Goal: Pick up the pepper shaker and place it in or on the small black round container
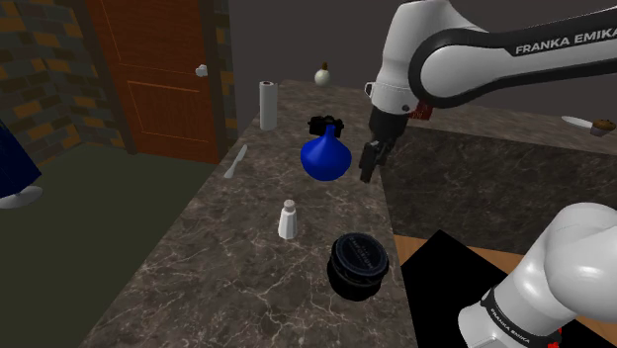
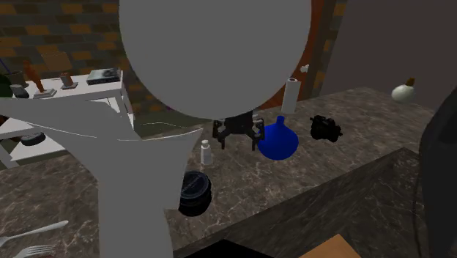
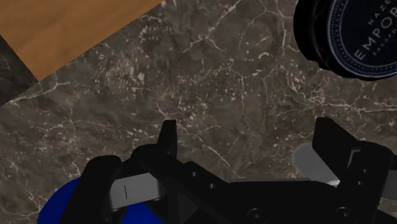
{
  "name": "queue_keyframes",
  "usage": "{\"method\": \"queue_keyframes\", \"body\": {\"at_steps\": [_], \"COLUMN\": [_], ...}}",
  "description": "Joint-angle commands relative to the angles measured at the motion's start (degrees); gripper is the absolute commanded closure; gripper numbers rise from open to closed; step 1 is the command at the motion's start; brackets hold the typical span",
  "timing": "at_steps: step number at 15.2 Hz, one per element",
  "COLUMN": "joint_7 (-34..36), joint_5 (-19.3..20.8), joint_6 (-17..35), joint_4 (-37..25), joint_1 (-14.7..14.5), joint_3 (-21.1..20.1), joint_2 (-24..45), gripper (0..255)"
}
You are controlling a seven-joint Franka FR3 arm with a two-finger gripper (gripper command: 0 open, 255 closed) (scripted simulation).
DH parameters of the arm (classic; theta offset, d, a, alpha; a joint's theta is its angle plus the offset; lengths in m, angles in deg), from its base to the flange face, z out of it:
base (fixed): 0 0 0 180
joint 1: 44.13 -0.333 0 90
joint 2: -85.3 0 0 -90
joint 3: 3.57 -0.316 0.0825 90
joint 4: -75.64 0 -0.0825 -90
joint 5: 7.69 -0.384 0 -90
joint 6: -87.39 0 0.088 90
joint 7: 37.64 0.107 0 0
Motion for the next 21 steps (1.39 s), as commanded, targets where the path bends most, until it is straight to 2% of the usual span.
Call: {"method": "queue_keyframes", "body": {"at_steps": [1, 8, 14, 21], "joint_7": [0.96, 4.40, 8.25, 9.69], "joint_5": [-0.65, -0.81, 1.84, 3.65], "joint_6": [3.45, 13.00, 19.29, 24.23], "joint_4": [-0.90, -6.13, -13.01, -12.48], "joint_1": [-0.74, -2.78, -4.50, -4.97], "joint_3": [-1.39, -5.81, -9.01, -9.28], "joint_2": [3.59, 15.96, 27.24, 31.63], "gripper": [0, 0, 0, 0]}}
